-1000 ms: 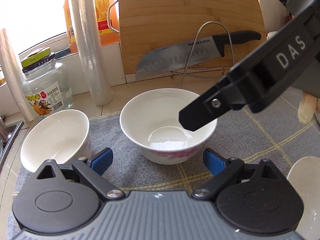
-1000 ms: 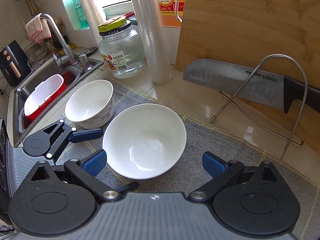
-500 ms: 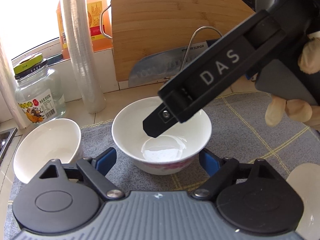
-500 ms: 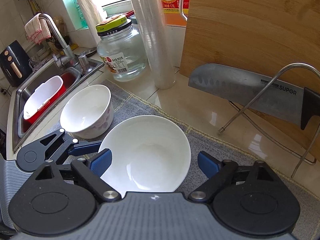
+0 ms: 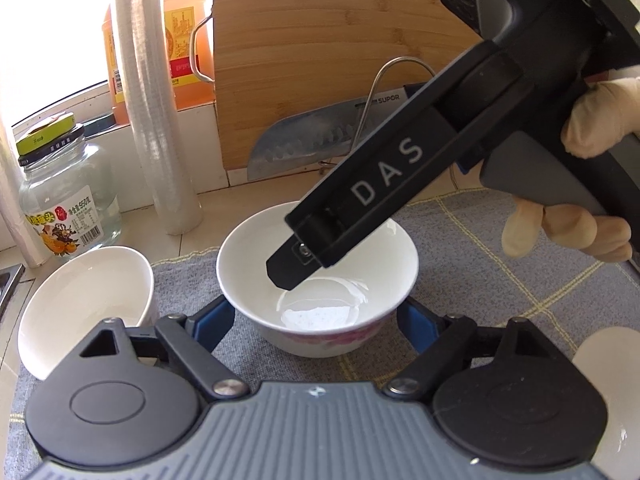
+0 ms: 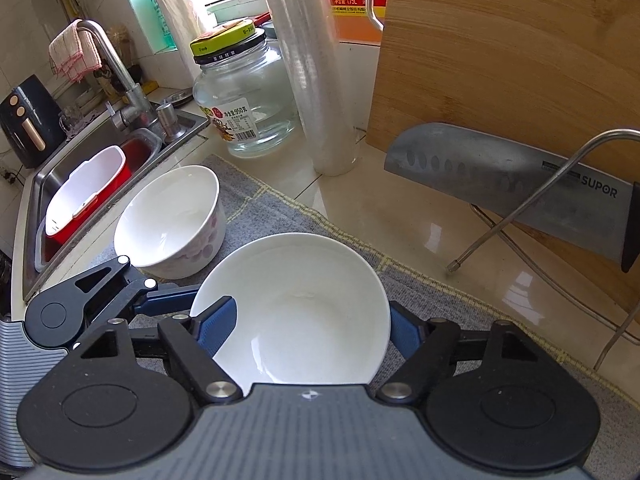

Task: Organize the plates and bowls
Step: 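Carry the bowl over the plate stack with the right gripper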

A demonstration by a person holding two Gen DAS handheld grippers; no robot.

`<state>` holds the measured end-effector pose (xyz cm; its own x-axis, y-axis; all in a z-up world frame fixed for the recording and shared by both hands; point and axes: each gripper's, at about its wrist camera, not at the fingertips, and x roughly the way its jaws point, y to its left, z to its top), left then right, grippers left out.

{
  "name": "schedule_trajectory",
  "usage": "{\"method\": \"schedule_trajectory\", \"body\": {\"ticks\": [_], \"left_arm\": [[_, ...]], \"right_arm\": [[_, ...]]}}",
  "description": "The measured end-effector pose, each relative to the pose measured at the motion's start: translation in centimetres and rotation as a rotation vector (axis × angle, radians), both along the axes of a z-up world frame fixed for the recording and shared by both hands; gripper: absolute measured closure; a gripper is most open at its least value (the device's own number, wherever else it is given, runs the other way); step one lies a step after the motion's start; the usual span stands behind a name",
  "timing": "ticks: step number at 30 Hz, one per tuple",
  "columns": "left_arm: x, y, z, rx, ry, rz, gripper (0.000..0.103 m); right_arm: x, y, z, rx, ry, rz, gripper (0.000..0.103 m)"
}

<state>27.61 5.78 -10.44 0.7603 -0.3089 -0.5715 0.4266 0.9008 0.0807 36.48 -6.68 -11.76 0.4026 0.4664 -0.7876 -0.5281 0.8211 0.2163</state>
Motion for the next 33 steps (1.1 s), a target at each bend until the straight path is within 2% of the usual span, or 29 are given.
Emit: {"method": "schedule_trajectory", "body": {"ticks": [19,33], "left_arm": [[-0.5,0.2,0.3,-0.005,-0.005,-0.020,0.015],[-3.3,0.6,2.0,0.001,-0.023,-0.045,0.015]], "right_arm": [[-0.4,0.1,0.3,-0.004,0.007,0.001,0.019],[-3.3,-0.3,2.6,0.021,-0.014,0.022,0.019]]}}
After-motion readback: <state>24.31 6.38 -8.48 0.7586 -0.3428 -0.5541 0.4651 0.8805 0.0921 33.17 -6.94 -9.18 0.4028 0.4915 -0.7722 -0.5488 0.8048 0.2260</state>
